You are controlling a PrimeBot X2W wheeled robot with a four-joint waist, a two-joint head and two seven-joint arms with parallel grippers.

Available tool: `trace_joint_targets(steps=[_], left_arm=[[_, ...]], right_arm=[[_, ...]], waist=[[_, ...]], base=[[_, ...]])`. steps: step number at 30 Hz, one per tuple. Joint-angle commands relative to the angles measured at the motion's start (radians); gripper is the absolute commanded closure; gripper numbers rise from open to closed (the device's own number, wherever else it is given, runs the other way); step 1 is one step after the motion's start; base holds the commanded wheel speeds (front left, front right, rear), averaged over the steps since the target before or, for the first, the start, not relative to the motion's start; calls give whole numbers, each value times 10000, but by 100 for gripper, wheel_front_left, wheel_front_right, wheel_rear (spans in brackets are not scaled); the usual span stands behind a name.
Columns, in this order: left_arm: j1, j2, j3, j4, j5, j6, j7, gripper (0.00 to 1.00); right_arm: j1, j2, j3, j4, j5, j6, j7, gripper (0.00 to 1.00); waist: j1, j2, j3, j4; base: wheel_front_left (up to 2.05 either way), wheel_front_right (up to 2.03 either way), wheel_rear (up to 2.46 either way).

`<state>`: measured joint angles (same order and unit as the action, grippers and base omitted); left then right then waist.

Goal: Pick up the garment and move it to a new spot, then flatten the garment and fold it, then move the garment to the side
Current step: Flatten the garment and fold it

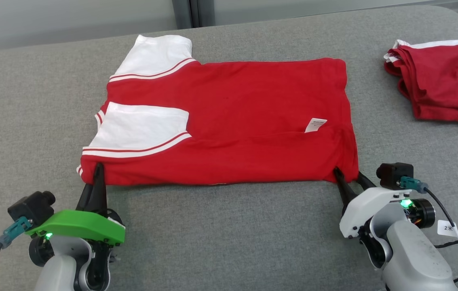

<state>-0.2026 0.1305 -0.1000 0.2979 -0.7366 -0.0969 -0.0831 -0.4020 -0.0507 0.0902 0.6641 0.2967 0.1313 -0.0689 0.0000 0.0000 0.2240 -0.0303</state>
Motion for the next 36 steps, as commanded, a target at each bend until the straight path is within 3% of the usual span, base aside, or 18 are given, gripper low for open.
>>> trace_joint_targets(steps=[1,6,12,21,28,29,30,31,32,33,34,36], left_arm=[[108,84,27,-59,62,-44,-96,100],[249,135,62,-297,10,-68,-266,100],[963,227,122,-978,-91,27,-333,100],[3347,-25,-188,-2465,-286,484,88,100],[4611,-159,-527,-2511,-166,934,342,100],[4669,-182,-565,-2451,-179,966,342,100],[4731,-198,-611,-2384,-151,1008,362,100],[4746,-208,-646,-2338,-121,1042,372,84],[4771,-220,-672,-2293,-97,1079,343,57],[4798,-216,-681,-2255,-73,1095,349,11],[4821,-155,-700,-2233,4,1142,358,0],[4858,-59,-621,-2247,59,1213,299,0]], right_arm=[[-82,1,106,242,163,-12,-44,100],[-457,-15,140,617,529,-12,-461,100],[-362,-25,-572,291,-161,-12,-472,100],[1980,-33,-1658,-2394,41,-14,1330,100],[3744,-30,-1963,-3971,632,-14,2313,100],[3857,-28,-1973,-4023,666,-14,2372,87],[3977,-28,-1980,-4091,691,-14,2410,59],[4037,-28,-2012,-4112,758,-14,2447,9],[4120,-30,-2042,-4147,779,-14,2456,0],[4167,-22,-2084,-4172,816,-14,2456,0],[4209,-21,-2150,-4208,836,-14,2428,0],[4308,-19,-2294,-4302,846,-12,2377,0]], waist=[[0,0,-31,25],[0,0,-219,0],[0,0,-658,-62],[0,0,-1351,69],[0,0,-1597,68],[0,0,-1612,65],[0,0,-1626,61],[0,0,-1632,56],[0,0,-1635,47],[0,0,-1633,38],[0,0,-1623,24],[0,0,-1587,-1]], base=[[0,0,0],[0,0,0],[0,0,0],[0,0,0],[0,0,0],[0,0,0],[0,0,0],[0,0,0],[0,0,0],[0,0,0],[0,0,0],[0,0,0]])
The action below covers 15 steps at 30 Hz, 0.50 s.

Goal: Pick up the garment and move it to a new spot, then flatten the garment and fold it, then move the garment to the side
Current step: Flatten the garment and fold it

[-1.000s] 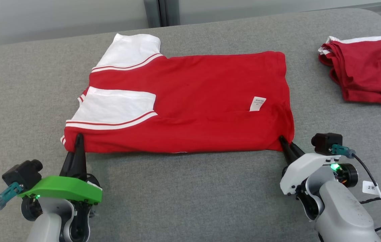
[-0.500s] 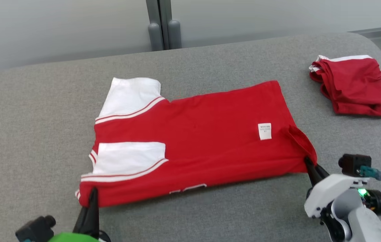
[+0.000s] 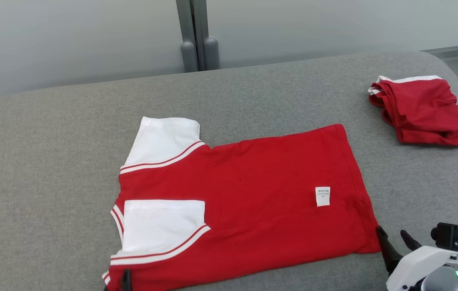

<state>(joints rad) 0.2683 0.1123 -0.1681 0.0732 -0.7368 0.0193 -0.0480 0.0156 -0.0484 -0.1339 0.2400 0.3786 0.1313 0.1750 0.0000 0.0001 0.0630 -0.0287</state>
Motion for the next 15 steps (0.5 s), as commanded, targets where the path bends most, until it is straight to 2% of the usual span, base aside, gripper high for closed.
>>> trace_joint_targets(steps=[1,6,9,15], left_arm=[[159,162,88,-32,93,74,-68,0],[169,463,438,-415,177,248,-240,0],[-135,879,583,-657,472,284,-259,0],[-1859,1995,270,-954,1268,-128,364,0]], right_arm=[[176,-42,-121,-100,7,-14,-80,0],[194,-41,-404,-500,-235,-12,-192,0],[30,-39,-489,-802,-445,-12,-273,0],[-597,-38,-234,-1409,-936,-12,-207,0]], waist=[[0,-1,39,-29],[0,-1,171,-145],[0,-1,236,-199],[0,-1,485,-314]], base=[[0,0,0],[0,0,0],[0,0,0],[0,0,0]])
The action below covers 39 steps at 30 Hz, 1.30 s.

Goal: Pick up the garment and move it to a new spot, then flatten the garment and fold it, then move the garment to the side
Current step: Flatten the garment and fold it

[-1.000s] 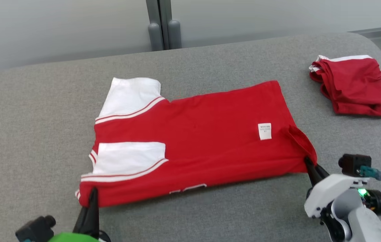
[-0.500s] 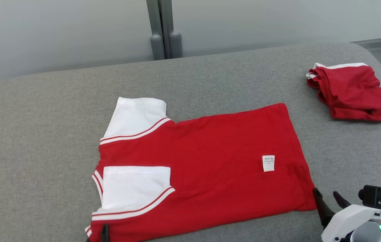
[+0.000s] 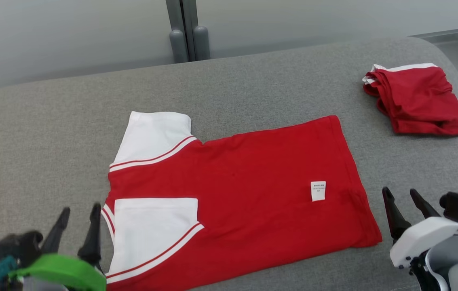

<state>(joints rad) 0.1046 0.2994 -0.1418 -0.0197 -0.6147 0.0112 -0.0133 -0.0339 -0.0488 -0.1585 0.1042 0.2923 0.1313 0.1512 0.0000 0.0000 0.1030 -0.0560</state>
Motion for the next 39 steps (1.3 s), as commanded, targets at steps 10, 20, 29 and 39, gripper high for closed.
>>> trace_joint_targets(steps=[10,20,29,39], left_arm=[[-5289,1618,-886,696,328,-1189,2340,0],[-8208,2635,-1702,3043,-362,-1418,4698,0],[-8602,3140,-2281,3879,-896,-1430,5027,0],[-8792,3450,-2594,4309,-880,-1427,5068,0]], right_arm=[[-2351,-35,1412,-104,-810,-12,294,0],[-4130,-35,2546,578,-719,-12,93,0],[-4518,-29,2721,925,-508,-12,-468,0],[-4732,-29,2827,1167,-367,-12,-807,0]], waist=[[0,0,1373,-671],[0,0,3152,-1661],[0,0,4041,-2065],[0,0,4309,-2121]], base=[[0,0,0],[0,0,0],[0,0,0],[0,0,0]])
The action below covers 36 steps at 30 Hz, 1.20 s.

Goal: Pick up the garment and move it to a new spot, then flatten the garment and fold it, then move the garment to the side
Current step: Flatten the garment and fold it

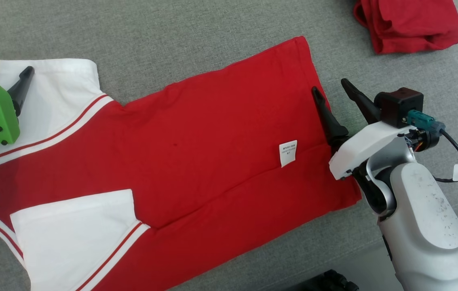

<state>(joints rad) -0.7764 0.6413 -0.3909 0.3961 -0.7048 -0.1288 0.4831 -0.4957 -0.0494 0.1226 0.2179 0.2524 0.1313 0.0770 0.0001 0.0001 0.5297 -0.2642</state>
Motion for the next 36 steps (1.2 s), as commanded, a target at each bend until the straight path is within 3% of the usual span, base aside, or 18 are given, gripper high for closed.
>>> trace_joint_targets(steps=[1,5,6,7,9,11,23,28,36], left_arm=[[-8,46,-128,202,50,-15,165,0],[4,-32,-324,183,-210,-19,602,0],[45,-23,-403,119,-258,-20,744,8],[105,5,-494,14,-304,-29,903,38],[238,64,-609,-192,-434,-33,1126,72],[331,156,-646,-413,-524,-34,1208,98],[173,-60,-242,-1254,-163,38,-797,100],[347,-205,-96,-1635,-159,71,-1556,100],[645,-474,-362,-2142,-167,64,-1831,100]], right_arm=[[-122,-25,51,48,46,-12,-85,0],[-221,-27,109,107,97,-12,-152,0],[-235,-27,110,118,96,-12,-147,0],[-246,-27,104,135,77,-12,-144,0],[-280,-27,65,151,-10,-12,-122,0],[-333,-27,7,145,-104,-12,-70,0],[-1478,-493,-64,690,-472,-12,462,0],[-2410,-952,258,1493,-676,-12,1199,0],[-3366,-1490,884,3065,-96,-12,2171,0]], waist=[[-1,-1,55,-47],[-1,-1,73,-43],[-1,-1,64,-33],[-1,-1,47,-19],[-1,-1,-6,19],[-1,-1,-59,70],[-1,-1,-338,566],[-1,-1,-437,956],[-1,-1,-499,1539]], base=[[0,0,0],[0,0,0],[0,0,0],[0,0,0],[0,0,0],[0,0,0],[0,0,0],[0,0,0],[0,0,0]])
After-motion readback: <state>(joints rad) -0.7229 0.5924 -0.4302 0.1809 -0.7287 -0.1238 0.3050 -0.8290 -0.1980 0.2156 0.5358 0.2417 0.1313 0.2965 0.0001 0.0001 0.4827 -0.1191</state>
